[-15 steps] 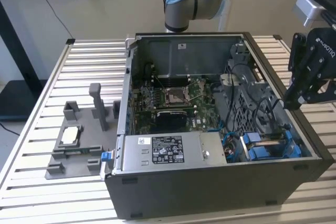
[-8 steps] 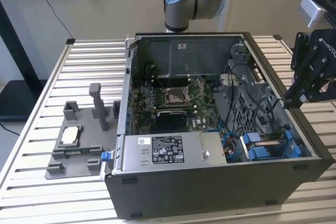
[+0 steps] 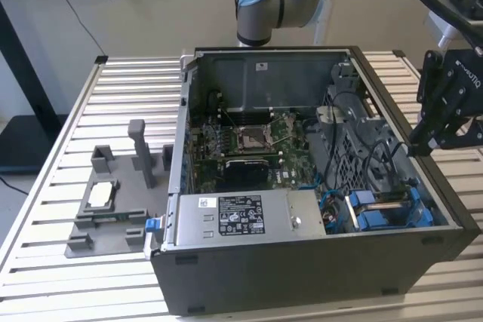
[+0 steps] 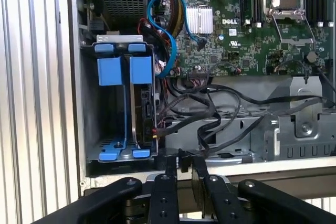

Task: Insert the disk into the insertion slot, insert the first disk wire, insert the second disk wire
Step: 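Insert the second disk wire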

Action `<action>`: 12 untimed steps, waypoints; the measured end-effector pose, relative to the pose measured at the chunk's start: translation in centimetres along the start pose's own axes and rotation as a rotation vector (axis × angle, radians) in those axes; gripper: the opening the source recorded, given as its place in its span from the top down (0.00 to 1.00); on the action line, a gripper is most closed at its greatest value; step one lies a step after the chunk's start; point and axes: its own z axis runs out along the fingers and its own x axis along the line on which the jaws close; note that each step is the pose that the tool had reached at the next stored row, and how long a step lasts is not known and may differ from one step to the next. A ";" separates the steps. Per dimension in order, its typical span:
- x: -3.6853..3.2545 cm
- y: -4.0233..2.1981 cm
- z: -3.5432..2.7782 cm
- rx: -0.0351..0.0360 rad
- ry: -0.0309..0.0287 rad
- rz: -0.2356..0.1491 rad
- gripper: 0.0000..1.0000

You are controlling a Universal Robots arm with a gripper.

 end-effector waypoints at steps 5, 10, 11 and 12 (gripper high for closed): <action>0.00 0.00 0.01 -0.0018 -0.0002 0.002 0.73; 0.00 0.00 0.02 -0.0017 -0.0001 0.002 0.73; 0.00 0.00 0.02 -0.0018 -0.0002 0.002 0.73; 0.00 0.00 0.03 -0.0018 -0.0002 0.002 0.73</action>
